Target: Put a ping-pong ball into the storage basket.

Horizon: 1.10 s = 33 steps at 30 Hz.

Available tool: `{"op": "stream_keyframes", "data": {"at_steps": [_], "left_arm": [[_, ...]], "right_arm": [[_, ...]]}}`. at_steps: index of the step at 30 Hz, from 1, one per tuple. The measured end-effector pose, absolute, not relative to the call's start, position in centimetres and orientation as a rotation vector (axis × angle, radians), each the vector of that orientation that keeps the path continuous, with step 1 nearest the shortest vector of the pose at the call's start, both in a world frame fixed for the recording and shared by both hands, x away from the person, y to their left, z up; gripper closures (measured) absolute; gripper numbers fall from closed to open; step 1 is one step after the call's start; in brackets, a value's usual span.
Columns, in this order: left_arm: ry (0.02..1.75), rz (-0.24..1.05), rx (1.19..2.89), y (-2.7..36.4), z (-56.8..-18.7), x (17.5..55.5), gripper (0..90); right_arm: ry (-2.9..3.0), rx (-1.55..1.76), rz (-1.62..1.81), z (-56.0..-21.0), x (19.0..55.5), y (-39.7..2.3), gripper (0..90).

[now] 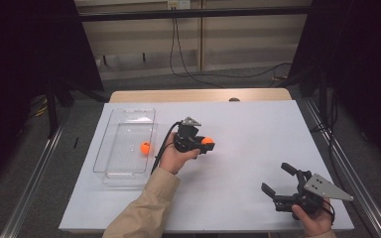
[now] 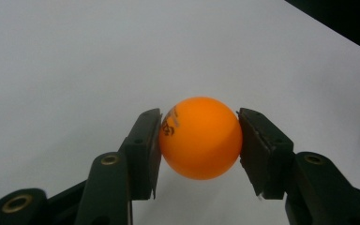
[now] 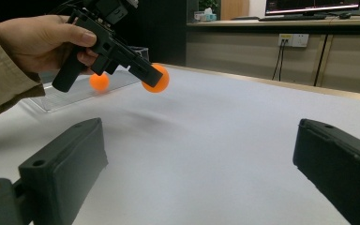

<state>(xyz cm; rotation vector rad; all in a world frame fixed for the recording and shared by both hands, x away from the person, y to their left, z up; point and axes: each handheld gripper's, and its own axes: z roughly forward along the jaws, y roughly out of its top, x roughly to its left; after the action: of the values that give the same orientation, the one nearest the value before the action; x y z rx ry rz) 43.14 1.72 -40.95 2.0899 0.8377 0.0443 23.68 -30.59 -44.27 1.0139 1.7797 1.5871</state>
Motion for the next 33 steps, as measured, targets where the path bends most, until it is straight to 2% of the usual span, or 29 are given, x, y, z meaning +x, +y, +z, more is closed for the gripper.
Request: {"op": "stream_keyframes", "data": {"at_steps": [33], "left_arm": [[0.877, 0.064, 2.07, 4.2, -40.0, 43.6, 51.0]], "right_arm": [[1.779, 1.01, 1.587, -44.2, 23.7, -30.6, 2.5]]}}
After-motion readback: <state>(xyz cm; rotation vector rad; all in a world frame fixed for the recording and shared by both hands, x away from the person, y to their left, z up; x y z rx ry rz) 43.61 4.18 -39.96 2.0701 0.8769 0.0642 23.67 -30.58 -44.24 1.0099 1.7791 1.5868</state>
